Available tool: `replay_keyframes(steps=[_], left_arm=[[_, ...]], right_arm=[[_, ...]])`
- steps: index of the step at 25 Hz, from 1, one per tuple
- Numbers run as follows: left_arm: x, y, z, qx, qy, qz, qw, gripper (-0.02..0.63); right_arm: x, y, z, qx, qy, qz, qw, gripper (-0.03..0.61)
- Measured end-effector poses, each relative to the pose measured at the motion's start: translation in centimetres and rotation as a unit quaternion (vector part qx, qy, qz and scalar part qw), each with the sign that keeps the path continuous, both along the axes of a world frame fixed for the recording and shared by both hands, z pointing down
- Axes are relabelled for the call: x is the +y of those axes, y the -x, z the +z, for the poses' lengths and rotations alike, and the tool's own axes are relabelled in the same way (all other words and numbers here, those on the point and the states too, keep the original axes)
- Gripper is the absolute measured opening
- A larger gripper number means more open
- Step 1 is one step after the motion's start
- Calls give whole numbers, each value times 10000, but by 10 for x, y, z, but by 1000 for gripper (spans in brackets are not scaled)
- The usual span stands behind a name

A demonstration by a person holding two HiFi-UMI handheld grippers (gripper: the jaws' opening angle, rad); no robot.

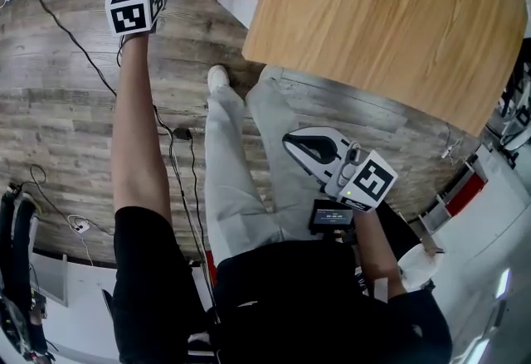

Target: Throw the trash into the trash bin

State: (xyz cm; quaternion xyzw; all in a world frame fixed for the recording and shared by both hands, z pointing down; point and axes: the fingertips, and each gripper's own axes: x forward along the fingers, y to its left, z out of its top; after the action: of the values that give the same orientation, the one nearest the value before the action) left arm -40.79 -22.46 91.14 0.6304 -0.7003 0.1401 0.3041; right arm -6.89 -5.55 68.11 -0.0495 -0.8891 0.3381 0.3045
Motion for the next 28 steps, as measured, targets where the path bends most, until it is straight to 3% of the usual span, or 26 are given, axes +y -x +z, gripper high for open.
replay_keyframes(steps=[3,8,13,17,19,28], left_arm=[[-5,3,-1,-6,-125,-75,9999,416],[-2,-13,-13,141,-170,59,9997,415],[13,-13,-18,454,-238,-96,9986,406],[33,-18,-61,514,-269,-278,9979,98],[51,-29,-93,578,-444,-409,9965,6],[125,-93,-272,753,-1635,-631,9816,6]], right_arm=[[0,4,1,-47,-3,-13,10000,-2],[3,-9,-7,-77,-39,66,9999,-2],[2,-9,-6,-118,-119,133,9998,-2],[0,-5,-27,-311,-298,124,9990,-2],[6,-4,-47,-357,-381,74,9986,-2],[-12,6,-148,-1023,-1329,283,9854,-2]])
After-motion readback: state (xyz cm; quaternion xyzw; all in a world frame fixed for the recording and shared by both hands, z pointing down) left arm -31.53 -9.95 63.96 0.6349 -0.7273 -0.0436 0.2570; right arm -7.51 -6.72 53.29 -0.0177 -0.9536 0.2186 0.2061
